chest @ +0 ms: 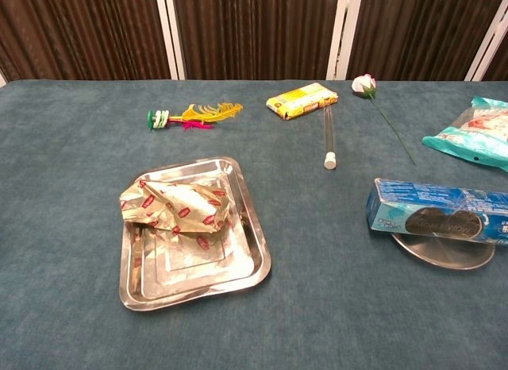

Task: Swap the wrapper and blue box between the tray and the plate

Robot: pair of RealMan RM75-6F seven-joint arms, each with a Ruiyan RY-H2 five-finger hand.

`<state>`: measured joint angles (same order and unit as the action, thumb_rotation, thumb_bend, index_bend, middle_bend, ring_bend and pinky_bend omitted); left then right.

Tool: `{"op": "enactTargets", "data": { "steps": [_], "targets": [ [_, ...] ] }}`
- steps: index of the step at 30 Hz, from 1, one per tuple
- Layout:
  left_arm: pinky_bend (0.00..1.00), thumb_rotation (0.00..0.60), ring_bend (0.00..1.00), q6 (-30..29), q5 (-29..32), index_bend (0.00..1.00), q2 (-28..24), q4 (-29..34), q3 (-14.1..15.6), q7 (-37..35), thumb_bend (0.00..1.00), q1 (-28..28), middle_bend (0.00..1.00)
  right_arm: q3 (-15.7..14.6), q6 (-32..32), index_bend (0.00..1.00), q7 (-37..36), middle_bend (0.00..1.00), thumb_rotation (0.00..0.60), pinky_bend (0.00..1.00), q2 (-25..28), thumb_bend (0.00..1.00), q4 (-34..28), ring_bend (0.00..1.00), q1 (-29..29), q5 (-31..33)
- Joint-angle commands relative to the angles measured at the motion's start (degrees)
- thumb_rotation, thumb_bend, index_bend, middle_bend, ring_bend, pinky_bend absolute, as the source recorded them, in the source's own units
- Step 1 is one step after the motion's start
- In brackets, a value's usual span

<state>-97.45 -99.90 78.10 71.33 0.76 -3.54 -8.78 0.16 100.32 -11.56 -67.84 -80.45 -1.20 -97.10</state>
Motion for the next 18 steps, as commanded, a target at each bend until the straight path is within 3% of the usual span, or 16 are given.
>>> {"op": "enactTargets", "data": {
  "steps": [1, 6, 12, 18],
  "targets": [
    [0.07, 0.600, 0.00, 0.1, -0.4, 0.00, 0.0, 0.2, 0.3, 0.2, 0.44, -0.1, 0.00, -0.3, -0.8, 0.00, 0.8, 0.00, 0.600, 0.00, 0.6, 0.17, -0.6, 0.00, 0.1, 0.1],
    [0.07, 0.600, 0.00, 2.9, -1.0, 0.00, 0.6, 1.4, 1.2, -2.5, 0.43, -1.4, 0.00, -0.7, -1.8, 0.00, 1.0, 0.00, 0.600, 0.00, 1.2, 0.17, -1.5, 0.00, 0.1, 0.0],
    [0.08, 0.600, 0.00, 12.1, -1.6, 0.00, 0.8, 6.5, 1.4, -6.9, 0.38, -7.4, 0.00, -1.4, -2.7, 0.00, 0.7, 0.00, 0.600, 0.00, 1.6, 0.16, -1.9, 0.00, 0.4, -0.9],
    [0.07, 0.600, 0.00, 22.4, 1.5, 0.00, 4.1, 10.7, -1.1, -1.0, 0.37, -13.2, 0.00, -2.7, -4.9, 0.00, 1.1, 0.00, 0.600, 0.00, 2.9, 0.16, -3.6, 0.00, 0.8, -1.6]
  ]
}}
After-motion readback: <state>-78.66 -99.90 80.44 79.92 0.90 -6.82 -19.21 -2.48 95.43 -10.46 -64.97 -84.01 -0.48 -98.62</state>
